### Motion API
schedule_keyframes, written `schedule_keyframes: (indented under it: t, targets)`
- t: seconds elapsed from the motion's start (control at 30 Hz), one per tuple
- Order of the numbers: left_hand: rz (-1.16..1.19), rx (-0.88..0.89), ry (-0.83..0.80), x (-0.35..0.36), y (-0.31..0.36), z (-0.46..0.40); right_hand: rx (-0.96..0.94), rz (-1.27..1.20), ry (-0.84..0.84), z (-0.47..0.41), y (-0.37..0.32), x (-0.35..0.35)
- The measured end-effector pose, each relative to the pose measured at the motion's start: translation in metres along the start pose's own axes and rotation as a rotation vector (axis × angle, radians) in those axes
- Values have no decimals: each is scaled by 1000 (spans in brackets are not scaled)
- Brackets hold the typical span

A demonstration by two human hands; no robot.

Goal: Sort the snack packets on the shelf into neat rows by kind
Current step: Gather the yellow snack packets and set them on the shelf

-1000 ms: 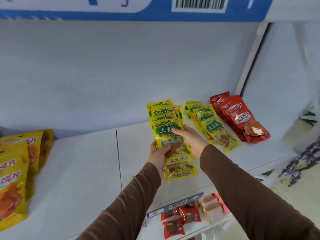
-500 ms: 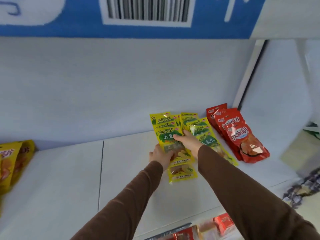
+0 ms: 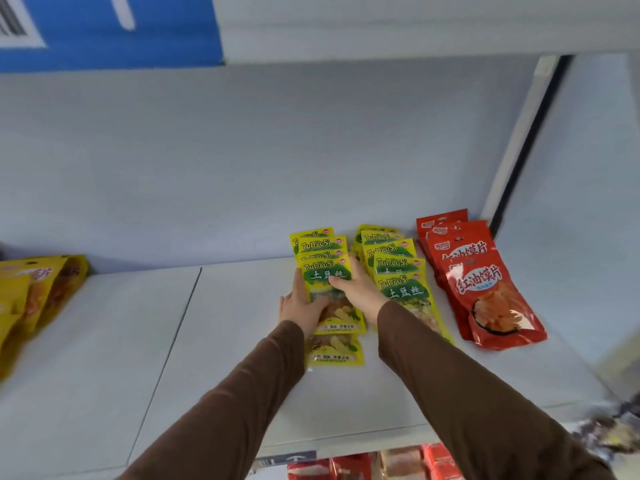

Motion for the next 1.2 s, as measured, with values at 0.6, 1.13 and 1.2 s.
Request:
schedule_keyframes:
  t: [0.6,1.13,1.2]
  targets:
    - [-487,229,277,-161,-30,76,-703,730,75,95,-87,85]
    - [-679,175,386,-406,-197,211,-872,933,-102,210,-131,368]
    - [-676,160,379,-425,-213,217,-855,929,-128,218,-131,394]
Point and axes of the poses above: each hand's wrist, its own z-axis away from the middle knuckle, its own x-axis out of the palm, y = z × x, the point moved 7 cm from there along -z, towards the middle knuckle, and after that the axes turned 3 degrees about -z, right-handed, at the moved point
